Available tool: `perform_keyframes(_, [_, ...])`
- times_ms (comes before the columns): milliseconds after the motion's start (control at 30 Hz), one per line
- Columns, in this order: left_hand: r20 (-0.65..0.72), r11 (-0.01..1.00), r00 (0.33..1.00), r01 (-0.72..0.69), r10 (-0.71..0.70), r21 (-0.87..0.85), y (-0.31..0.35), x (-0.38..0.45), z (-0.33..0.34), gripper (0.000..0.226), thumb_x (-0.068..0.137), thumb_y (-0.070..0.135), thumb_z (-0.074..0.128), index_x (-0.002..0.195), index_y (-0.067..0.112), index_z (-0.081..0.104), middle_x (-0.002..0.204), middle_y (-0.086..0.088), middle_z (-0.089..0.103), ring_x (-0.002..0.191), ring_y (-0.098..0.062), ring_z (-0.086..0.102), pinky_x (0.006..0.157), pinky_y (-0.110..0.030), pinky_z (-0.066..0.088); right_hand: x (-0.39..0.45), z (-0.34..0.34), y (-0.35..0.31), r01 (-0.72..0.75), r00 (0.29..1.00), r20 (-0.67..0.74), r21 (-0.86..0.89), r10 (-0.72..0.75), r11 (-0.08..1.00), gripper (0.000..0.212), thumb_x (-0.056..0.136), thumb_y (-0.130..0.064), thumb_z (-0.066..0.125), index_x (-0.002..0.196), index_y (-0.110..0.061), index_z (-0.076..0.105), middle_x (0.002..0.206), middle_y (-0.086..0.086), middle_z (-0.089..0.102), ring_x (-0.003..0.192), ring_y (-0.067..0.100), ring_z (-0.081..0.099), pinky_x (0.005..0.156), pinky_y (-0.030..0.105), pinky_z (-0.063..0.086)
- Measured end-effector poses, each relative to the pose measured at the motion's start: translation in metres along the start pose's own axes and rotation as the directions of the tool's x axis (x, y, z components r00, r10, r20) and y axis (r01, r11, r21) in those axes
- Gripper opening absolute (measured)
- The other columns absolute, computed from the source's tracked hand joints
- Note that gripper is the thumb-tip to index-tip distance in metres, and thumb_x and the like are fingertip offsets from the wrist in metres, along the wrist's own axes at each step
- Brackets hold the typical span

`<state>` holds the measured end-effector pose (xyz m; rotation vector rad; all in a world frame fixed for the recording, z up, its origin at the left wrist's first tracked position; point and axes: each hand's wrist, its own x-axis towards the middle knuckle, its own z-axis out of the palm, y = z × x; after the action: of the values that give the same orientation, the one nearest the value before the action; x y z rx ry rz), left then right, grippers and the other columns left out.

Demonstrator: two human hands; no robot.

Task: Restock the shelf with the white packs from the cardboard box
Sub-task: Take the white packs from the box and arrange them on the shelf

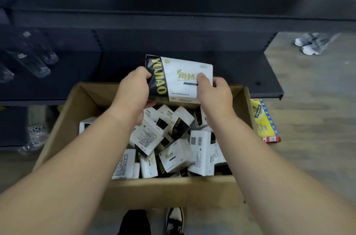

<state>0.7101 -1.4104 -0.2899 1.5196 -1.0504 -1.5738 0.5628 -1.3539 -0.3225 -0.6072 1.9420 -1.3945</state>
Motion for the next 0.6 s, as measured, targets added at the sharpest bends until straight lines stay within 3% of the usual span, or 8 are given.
perform_keyframes(133, [0.002, 0.992, 0.993, -0.116, 0.116, -0.057, 0.034, -0.016, 0.004, 0.019, 0.092, 0.025, 0.043, 0.088, 0.023, 0.062, 0.080, 0.005, 0.067, 0.082, -0.017, 0.064, 0.088, -0.048, 0.054, -0.004, -0.012, -0.040, 0.123, 0.992, -0.002, 0.025, -0.123, 0.992, 0.026, 0.094, -0.046, 0.056, 0.107, -0.023, 0.057, 0.097, -0.012, 0.063, 0.087, 0.005, 0.060, 0.071, 0.026, 0.049])
perform_keyframes(233, [0.003, 0.978, 0.982, -0.190, 0.191, -0.083, 0.060, -0.026, 0.007, 0.023, 0.091, 0.026, 0.043, 0.100, 0.023, 0.064, 0.086, 0.007, 0.068, 0.082, -0.013, 0.065, 0.089, -0.047, 0.055, -0.008, -0.021, -0.069, 0.209, 0.978, -0.005, 0.053, -0.209, 0.976, 0.028, 0.095, -0.045, 0.056, 0.110, -0.021, 0.057, 0.096, -0.014, 0.061, 0.083, 0.001, 0.057, 0.064, 0.021, 0.042])
perform_keyframes(467, [0.051, 0.929, 0.932, -0.352, 0.359, -0.111, 0.109, -0.046, 0.007, 0.031, 0.091, 0.025, 0.039, 0.097, 0.033, 0.068, 0.100, 0.002, 0.069, 0.093, -0.019, 0.064, 0.096, -0.050, 0.049, -0.019, -0.033, -0.121, 0.365, 0.931, -0.046, 0.119, -0.363, 0.923, 0.022, 0.095, -0.043, 0.057, 0.108, -0.026, 0.055, 0.101, -0.014, 0.065, 0.091, 0.004, 0.063, 0.077, 0.026, 0.053])
perform_keyframes(600, [0.043, 0.910, 0.917, -0.387, 0.397, -0.150, 0.130, -0.050, 0.002, 0.031, 0.092, 0.023, 0.039, 0.090, 0.033, 0.069, 0.089, 0.006, 0.068, 0.089, -0.017, 0.064, 0.096, -0.049, 0.049, -0.022, -0.030, -0.143, 0.455, 0.890, -0.094, 0.105, -0.447, 0.884, 0.016, 0.095, -0.044, 0.058, 0.102, -0.031, 0.053, 0.103, -0.012, 0.066, 0.094, 0.007, 0.065, 0.080, 0.030, 0.055])
